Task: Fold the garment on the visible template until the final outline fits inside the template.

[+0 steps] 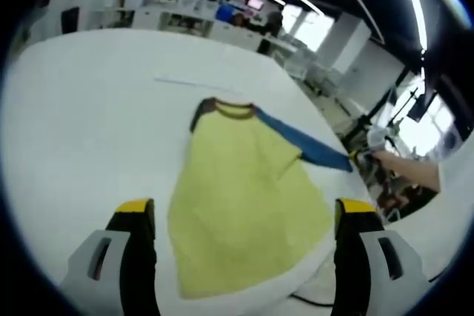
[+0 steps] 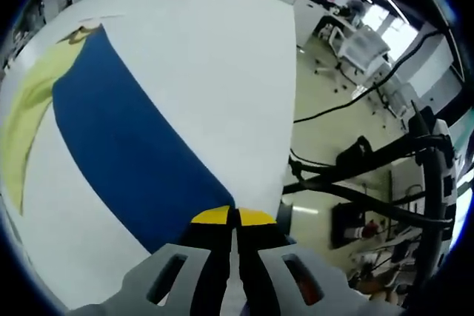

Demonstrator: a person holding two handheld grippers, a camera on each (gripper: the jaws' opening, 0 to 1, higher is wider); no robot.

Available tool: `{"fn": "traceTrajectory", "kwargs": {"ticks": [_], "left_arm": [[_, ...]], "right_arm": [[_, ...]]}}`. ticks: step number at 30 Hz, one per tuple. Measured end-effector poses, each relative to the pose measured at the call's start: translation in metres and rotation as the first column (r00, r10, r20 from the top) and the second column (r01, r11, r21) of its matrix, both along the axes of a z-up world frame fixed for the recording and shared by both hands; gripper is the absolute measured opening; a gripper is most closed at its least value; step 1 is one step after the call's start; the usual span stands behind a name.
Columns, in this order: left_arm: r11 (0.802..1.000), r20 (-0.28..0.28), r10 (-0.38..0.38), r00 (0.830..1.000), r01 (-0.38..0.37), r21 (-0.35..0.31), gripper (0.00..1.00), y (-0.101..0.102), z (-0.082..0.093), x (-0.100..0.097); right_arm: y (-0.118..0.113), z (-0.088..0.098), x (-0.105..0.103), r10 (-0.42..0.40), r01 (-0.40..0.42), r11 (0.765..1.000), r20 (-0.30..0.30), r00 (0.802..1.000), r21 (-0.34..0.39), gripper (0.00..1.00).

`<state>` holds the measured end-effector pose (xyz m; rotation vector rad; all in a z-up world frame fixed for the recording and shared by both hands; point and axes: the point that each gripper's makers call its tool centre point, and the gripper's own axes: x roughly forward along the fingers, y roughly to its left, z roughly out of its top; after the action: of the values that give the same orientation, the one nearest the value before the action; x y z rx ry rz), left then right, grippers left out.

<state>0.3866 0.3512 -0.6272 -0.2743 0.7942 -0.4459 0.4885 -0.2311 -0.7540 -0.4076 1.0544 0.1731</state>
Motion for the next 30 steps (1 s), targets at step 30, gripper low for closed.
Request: {"fn": "traceTrajectory", "kwargs": {"ticks": [30], "left_arm": [[1.000,0.018,0.007,1.000,-0.006,-0.029,0.97,0.004,0.002,-0.001]], "right_arm": [[0.013,0.018,-0.009,0.002,-0.003,1.000,0.035,0.999,0.023,0.10]]}}
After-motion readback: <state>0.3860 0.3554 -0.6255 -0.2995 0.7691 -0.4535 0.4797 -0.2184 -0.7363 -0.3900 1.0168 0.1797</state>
